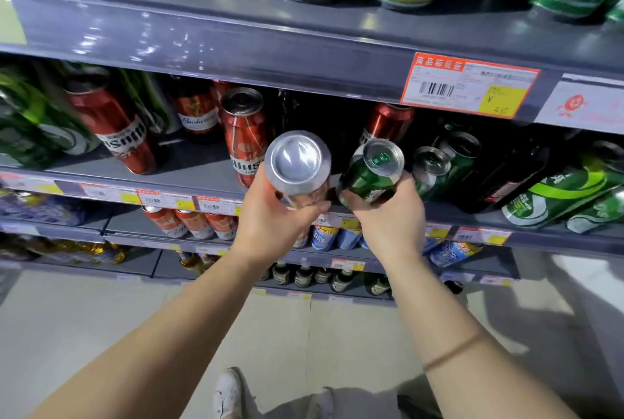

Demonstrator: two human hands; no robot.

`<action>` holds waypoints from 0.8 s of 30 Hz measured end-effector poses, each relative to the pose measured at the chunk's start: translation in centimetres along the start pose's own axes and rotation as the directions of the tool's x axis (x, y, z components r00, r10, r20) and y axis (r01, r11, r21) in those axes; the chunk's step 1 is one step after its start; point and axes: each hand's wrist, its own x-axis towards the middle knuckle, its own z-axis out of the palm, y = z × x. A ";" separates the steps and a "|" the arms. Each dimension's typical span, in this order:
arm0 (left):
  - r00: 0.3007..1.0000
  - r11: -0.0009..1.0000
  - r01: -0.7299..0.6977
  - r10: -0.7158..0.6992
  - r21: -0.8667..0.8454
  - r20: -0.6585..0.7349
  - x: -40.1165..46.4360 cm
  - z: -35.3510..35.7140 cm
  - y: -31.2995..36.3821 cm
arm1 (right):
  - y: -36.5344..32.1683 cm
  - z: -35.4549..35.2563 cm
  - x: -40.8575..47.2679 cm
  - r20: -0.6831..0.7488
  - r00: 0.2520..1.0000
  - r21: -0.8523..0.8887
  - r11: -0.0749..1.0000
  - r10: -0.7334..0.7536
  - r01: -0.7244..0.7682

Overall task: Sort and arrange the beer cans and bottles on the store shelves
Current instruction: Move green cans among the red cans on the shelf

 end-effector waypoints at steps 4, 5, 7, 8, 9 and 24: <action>0.994 0.996 0.072 -0.067 0.056 -0.081 -1.2 -4.2 -1.5 | -0.8 1.4 0.6 -0.001 1.000 -0.058 0.998 0.019 -0.019; 0.989 0.994 0.085 -0.076 0.065 -0.125 -1.1 -5.2 -2.0 | -0.9 1.7 0.8 -0.010 1.000 -0.071 0.997 0.026 -0.026; 0.969 0.990 0.115 -0.094 0.083 -0.228 -0.4 -7.3 -2.7 | -0.9 2.1 0.9 -0.028 0.999 -0.099 0.994 0.035 -0.038; 0.958 0.988 0.125 -0.097 0.087 -0.271 0.1 -8.3 -3.0 | -0.8 2.4 0.9 -0.033 0.999 -0.109 0.993 0.043 -0.046; 0.948 0.988 0.127 -0.096 0.084 -0.303 0.7 -9.0 -3.4 | -0.7 2.6 0.8 -0.036 0.998 -0.116 0.992 0.053 -0.056; 0.905 0.951 0.269 -0.195 0.155 -0.377 8.9 -12.0 -7.7 | 0.8 3.2 -0.4 -0.080 0.993 -0.072 0.994 0.082 -0.087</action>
